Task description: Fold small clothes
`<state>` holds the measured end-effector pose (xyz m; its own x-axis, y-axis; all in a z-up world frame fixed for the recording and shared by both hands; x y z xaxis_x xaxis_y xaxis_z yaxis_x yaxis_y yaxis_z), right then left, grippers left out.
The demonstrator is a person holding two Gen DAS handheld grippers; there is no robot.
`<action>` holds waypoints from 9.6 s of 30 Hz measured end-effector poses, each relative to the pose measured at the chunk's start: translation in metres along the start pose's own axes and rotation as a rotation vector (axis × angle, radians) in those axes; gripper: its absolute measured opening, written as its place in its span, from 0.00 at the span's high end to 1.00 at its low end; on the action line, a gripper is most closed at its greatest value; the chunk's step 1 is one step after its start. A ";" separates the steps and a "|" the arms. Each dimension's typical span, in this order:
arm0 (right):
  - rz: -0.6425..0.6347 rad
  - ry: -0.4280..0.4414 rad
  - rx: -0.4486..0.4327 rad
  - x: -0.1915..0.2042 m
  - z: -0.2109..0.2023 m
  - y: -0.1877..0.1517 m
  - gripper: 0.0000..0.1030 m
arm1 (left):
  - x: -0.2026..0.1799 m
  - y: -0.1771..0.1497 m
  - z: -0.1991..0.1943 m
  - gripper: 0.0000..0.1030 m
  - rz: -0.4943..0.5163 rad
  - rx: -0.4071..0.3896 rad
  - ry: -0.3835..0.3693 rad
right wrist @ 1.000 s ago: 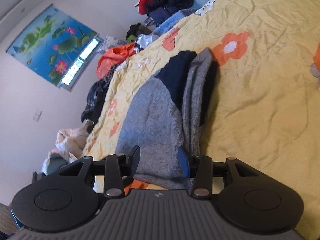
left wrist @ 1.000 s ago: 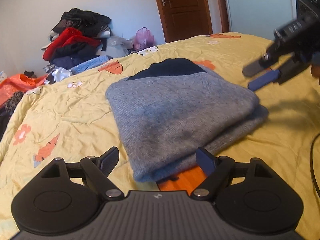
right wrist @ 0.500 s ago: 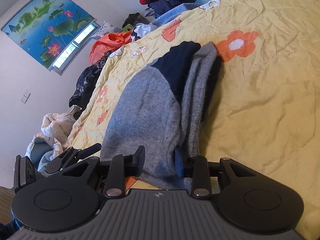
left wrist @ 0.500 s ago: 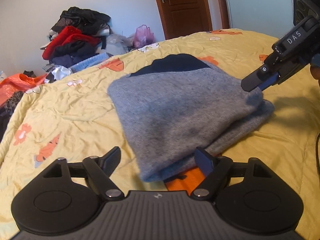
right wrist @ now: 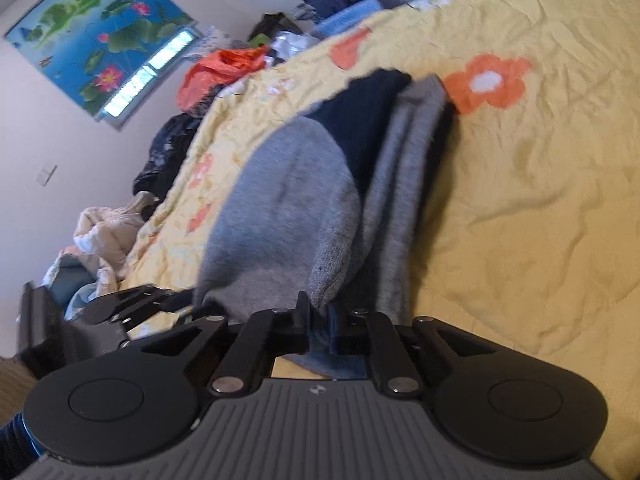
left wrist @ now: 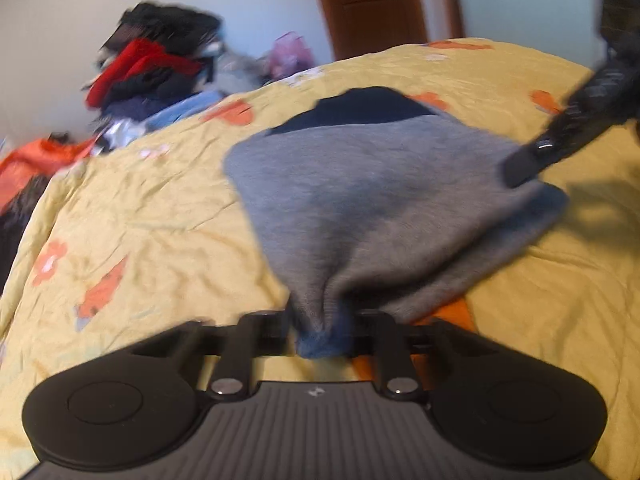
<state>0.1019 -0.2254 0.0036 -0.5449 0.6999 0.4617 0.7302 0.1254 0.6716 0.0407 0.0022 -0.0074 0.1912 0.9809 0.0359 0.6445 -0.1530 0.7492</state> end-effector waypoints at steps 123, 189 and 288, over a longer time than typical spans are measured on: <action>0.009 -0.238 -0.113 -0.027 0.077 0.068 0.25 | -0.037 0.048 0.060 0.32 -0.227 -0.015 -0.125; 0.118 -0.077 -0.131 0.065 -0.034 -0.050 0.16 | -0.015 -0.039 -0.059 0.31 -0.311 0.025 -0.229; -0.244 -0.753 -0.074 0.089 -0.012 -0.133 0.00 | -0.030 -0.090 -0.057 0.00 -0.374 0.014 0.079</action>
<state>-0.0489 -0.1883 -0.0380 -0.2418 0.9491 -0.2021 0.5825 0.3085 0.7520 -0.0649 -0.0064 -0.0382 -0.1159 0.9755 -0.1869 0.6691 0.2158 0.7112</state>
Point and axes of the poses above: each gripper's, at about its wrist camera, not at the fingertips, and z roughly the way its jaws point, x to its left, y to its top, the point moved 5 cm from there along z, roughly the way its jaws point, and after that the axes turned 15 degrees about -z, right-handed, at the moved point
